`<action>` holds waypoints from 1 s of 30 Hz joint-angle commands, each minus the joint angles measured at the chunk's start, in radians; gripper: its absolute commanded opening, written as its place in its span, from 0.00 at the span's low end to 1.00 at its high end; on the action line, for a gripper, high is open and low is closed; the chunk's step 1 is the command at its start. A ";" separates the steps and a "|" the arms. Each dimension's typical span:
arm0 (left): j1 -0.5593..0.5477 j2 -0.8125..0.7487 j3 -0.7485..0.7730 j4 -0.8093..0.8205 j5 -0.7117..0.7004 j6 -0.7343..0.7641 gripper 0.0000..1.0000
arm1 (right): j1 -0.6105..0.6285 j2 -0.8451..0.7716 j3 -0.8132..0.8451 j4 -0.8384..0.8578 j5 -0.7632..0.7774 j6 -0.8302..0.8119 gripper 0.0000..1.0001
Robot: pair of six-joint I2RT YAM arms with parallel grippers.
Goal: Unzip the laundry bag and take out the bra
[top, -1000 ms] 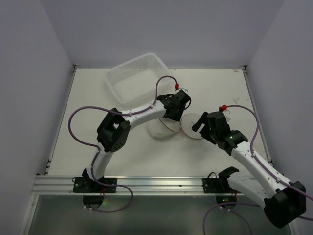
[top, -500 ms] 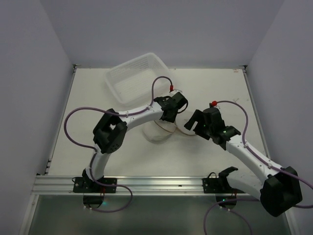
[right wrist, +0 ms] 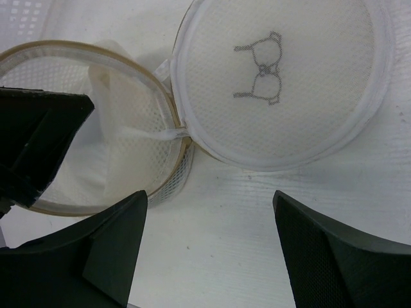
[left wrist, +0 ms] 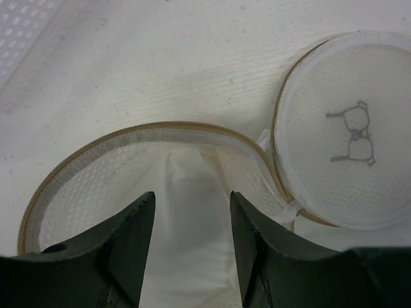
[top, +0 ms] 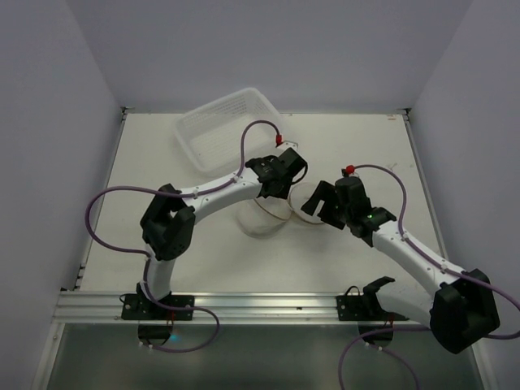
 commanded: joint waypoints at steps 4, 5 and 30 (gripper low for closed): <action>0.006 0.023 -0.011 -0.019 0.005 -0.047 0.53 | -0.002 0.029 0.036 0.058 -0.048 -0.027 0.80; 0.006 0.023 -0.018 -0.022 0.005 -0.050 0.52 | -0.004 0.031 0.034 0.066 -0.050 -0.029 0.80; 0.020 0.023 -0.152 0.058 0.095 -0.076 0.59 | -0.002 0.339 0.062 0.220 -0.076 -0.041 0.77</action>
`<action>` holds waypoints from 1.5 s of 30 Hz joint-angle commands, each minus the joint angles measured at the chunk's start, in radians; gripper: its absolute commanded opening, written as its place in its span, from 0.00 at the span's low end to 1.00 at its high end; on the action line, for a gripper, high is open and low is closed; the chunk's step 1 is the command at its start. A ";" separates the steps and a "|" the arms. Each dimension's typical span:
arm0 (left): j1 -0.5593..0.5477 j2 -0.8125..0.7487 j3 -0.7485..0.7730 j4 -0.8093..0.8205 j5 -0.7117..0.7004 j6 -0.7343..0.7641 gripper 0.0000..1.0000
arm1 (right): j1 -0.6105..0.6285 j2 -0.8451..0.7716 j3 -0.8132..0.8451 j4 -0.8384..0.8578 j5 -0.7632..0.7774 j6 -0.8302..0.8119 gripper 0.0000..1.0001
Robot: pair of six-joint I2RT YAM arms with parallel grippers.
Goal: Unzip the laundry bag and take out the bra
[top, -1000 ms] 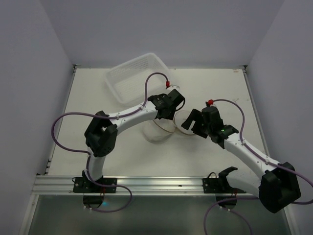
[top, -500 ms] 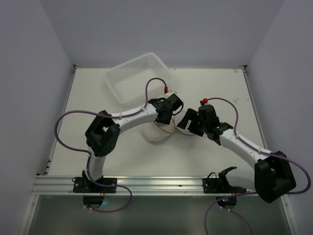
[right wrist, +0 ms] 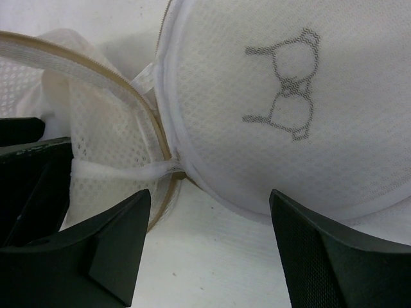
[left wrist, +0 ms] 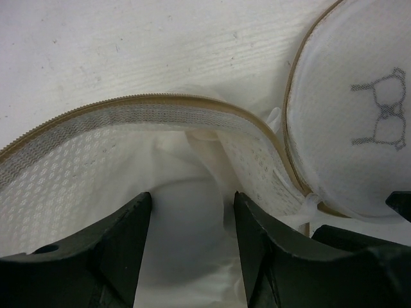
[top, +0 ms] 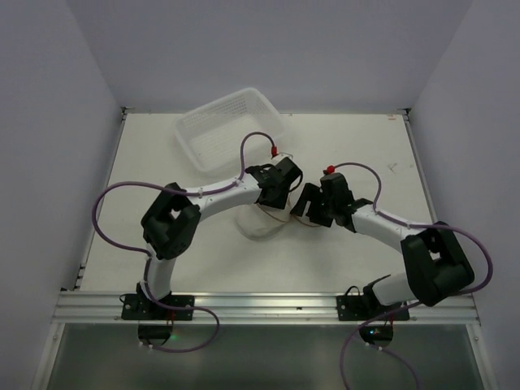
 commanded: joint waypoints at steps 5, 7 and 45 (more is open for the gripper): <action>0.017 0.051 -0.069 0.022 0.002 -0.024 0.44 | -0.002 0.068 0.053 0.011 0.038 0.030 0.75; 0.018 0.062 -0.078 0.039 0.004 -0.019 0.25 | -0.002 0.086 0.056 0.013 0.035 0.033 0.75; 0.256 -0.464 -0.313 0.743 0.754 -0.068 0.00 | -0.011 -0.027 0.192 -0.162 0.027 -0.038 0.88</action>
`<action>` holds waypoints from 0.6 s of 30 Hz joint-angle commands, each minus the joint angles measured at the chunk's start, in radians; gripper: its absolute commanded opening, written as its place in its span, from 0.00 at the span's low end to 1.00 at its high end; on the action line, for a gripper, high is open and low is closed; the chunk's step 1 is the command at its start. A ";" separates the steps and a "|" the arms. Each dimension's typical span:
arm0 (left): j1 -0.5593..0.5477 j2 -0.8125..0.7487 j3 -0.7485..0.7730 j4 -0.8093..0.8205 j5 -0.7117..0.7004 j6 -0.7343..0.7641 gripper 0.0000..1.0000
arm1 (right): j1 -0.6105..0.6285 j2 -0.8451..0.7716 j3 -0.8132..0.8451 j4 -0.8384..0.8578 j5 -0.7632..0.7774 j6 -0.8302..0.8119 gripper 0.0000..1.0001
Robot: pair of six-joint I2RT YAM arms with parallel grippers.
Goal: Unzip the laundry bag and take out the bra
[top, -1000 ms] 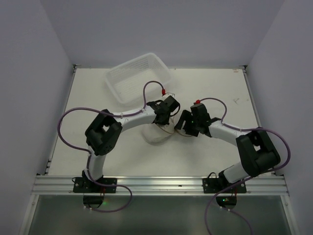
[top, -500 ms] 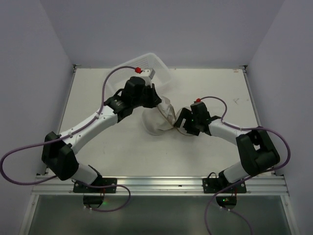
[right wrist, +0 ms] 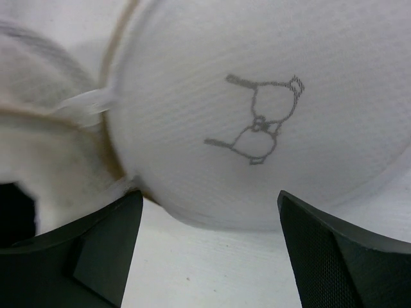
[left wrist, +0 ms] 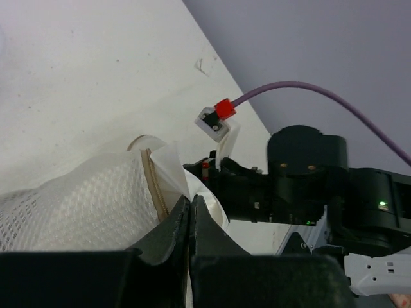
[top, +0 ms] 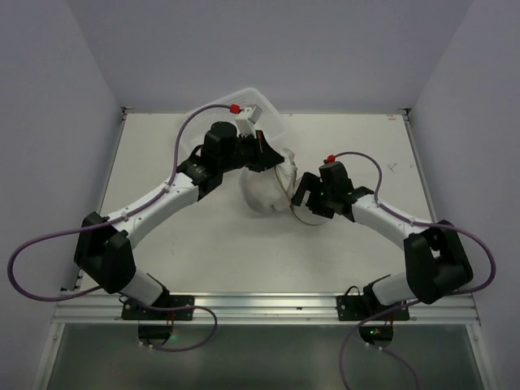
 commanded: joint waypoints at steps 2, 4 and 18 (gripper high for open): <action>0.003 0.043 -0.057 0.106 0.028 -0.052 0.00 | -0.002 -0.128 0.062 -0.051 -0.017 -0.037 0.88; -0.004 0.052 -0.087 0.107 -0.006 -0.050 0.00 | -0.002 -0.151 0.067 -0.073 -0.008 -0.046 0.88; -0.013 0.095 -0.021 0.122 -0.086 -0.229 0.00 | 0.013 -0.260 0.008 0.038 -0.122 -0.099 0.85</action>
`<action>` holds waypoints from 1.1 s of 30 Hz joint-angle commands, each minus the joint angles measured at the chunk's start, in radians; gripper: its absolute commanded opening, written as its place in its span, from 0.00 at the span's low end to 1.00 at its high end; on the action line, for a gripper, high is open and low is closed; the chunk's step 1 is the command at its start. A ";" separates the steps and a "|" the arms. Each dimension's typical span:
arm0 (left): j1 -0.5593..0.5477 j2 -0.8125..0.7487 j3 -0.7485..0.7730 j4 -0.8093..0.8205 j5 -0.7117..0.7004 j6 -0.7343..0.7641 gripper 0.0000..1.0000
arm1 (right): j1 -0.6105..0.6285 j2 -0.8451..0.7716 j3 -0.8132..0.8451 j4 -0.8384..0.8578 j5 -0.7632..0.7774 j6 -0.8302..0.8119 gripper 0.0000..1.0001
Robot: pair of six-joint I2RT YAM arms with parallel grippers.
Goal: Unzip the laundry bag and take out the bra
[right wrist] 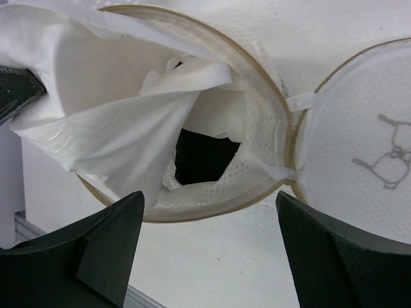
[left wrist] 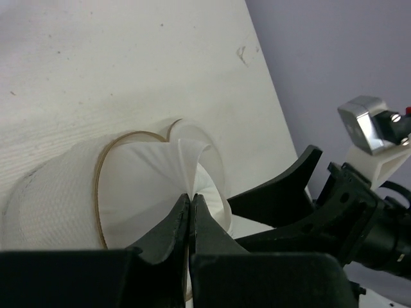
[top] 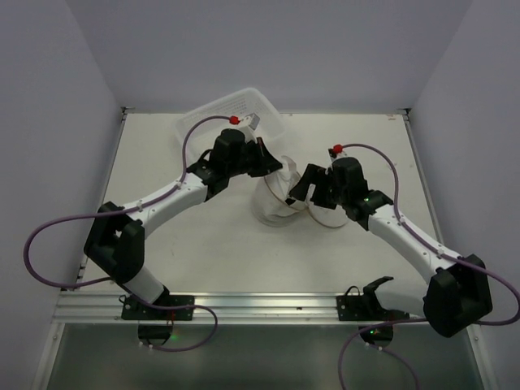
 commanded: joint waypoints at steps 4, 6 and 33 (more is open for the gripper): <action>-0.029 -0.012 0.019 0.145 -0.008 -0.170 0.00 | 0.061 0.055 -0.002 0.115 -0.058 -0.012 0.83; -0.029 -0.017 0.004 0.182 -0.010 -0.225 0.00 | 0.088 0.092 -0.001 0.127 -0.063 -0.012 0.83; -0.009 -0.101 0.125 0.050 0.161 0.000 0.00 | -0.043 -0.265 -0.051 -0.087 0.095 -0.100 0.88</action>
